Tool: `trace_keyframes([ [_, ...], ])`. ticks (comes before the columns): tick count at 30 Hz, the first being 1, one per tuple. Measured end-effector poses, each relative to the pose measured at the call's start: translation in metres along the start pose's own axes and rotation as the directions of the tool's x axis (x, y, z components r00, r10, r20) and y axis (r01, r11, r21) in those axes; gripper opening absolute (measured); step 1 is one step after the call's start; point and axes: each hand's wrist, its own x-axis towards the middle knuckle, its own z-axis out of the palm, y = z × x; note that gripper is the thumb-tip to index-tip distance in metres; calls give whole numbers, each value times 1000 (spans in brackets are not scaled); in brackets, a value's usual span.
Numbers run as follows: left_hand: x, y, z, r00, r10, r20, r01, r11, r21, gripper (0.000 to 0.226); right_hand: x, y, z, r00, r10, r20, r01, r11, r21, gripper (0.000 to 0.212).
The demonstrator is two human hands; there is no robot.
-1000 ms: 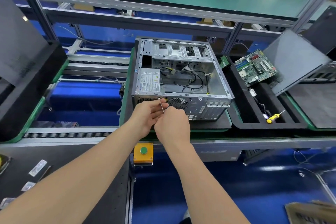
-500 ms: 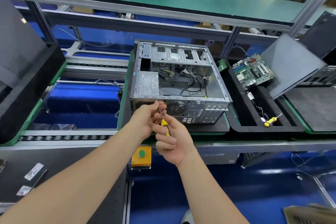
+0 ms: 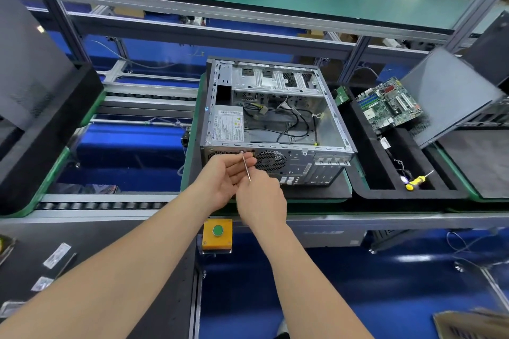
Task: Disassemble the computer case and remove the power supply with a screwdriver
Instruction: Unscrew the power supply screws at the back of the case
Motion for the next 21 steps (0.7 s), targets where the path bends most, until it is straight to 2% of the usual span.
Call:
trace_keyframes([
  [2, 1, 0, 0, 1000, 3, -14, -3, 1000, 1, 20, -3, -2, 6, 995, -31, -94, 14, 985, -172, 31],
  [5, 2, -3, 2, 999, 24, -38, -24, 1000, 10, 20, -3, -1, 13, 992, -43, -116, 20, 982, -190, 27],
  [7, 3, -6, 4, 997, 46, -57, -44, 998, 35, 19, -2, 2, 10, 994, -58, -96, 49, 995, -87, 25],
  [9, 4, -9, 5, 995, 62, -74, -60, 998, 30, 18, 2, 9, 5, 999, -53, -13, 54, 987, 154, 23],
  [10, 5, -10, 6, 995, 63, -79, -61, 998, 24, 18, 3, 11, 3, 998, -28, 54, 9, 948, 317, 24],
  [11, 5, -9, 7, 995, 60, -81, -59, 998, 18, 17, 3, 13, 1, 989, 11, 145, -80, 875, 478, 26],
  [12, 5, -9, 7, 995, 55, -82, -54, 998, 11, 17, 4, 14, -2, 965, 44, 259, -203, 751, 628, 27],
  [13, 6, -8, 7, 996, 47, -82, -47, 999, 2, 17, 4, 15, -5, 926, 44, 375, -329, 583, 743, 26],
  [15, 6, -8, 7, 996, 33, -77, -33, 999, 0, 17, 4, 17, -8, 847, -55, 529, -501, 253, 828, 23],
  [16, 6, -7, 7, 997, 27, -73, -27, 1000, 0, 16, 4, 17, -8, 819, -108, 563, -547, 147, 824, 24],
  [18, 5, -7, 6, 998, 12, -67, -13, 1000, -14, 16, 4, 16, -5, 795, -163, 585, -589, 27, 808, 25],
  [19, 5, -7, 6, 998, 6, -63, -8, 1000, -23, 15, 4, 16, -3, 798, -166, 580, -587, 3, 809, 25],
  [21, 3, -6, 6, 999, 2, -54, -4, 999, -36, 16, 3, 15, 0, 822, -136, 553, -555, 29, 832, 23],
])
